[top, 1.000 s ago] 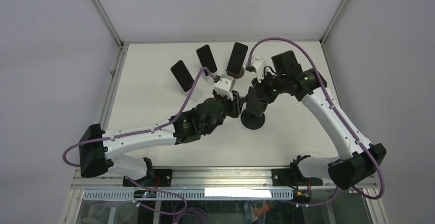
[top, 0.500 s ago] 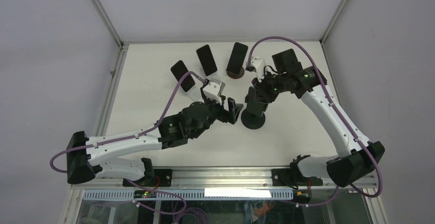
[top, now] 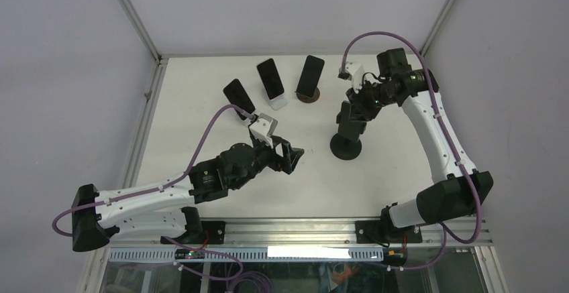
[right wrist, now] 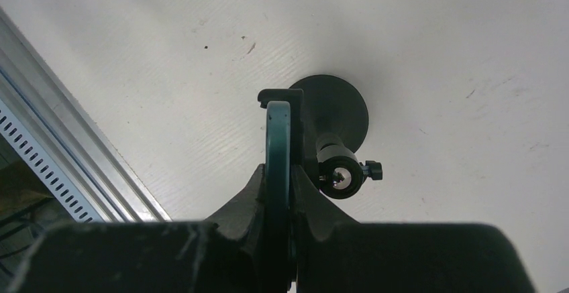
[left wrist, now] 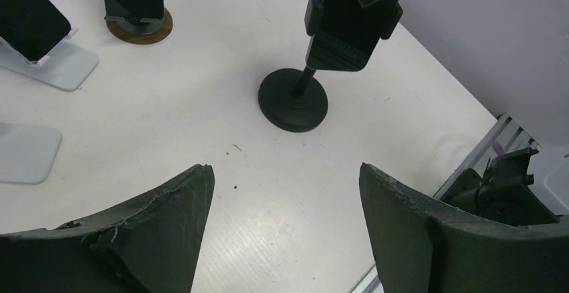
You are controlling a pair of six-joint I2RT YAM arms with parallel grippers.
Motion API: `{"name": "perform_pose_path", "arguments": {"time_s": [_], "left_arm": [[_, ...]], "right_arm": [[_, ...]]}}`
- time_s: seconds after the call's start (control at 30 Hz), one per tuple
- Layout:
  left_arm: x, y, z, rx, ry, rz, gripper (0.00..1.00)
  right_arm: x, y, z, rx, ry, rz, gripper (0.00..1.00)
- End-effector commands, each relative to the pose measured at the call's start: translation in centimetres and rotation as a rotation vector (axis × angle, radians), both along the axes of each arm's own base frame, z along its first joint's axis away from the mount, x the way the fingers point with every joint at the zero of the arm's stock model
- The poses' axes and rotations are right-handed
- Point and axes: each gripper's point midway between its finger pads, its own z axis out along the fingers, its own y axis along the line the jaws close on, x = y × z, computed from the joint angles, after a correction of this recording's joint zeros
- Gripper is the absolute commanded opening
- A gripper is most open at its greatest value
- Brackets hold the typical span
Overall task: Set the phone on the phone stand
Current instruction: Move the phone stand with the phone to the center of the board.
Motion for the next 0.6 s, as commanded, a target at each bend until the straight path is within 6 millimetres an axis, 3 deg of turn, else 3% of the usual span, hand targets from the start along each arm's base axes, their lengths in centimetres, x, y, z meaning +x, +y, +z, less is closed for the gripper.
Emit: {"name": "perform_pose_path", "arguments": {"time_s": [0.0,0.57], "left_arm": [[-0.2,0.4,0.4,-0.047,0.012,-0.003,0.81],[0.0,1.8,-1.3,0.001,0.029,0.029,0.82]], "right_arm": [[3.5,-0.8,2.0,0.050,-0.103,0.038,0.00],[14.1,-0.4,4.6,0.205,-0.203,-0.013,0.00]]}}
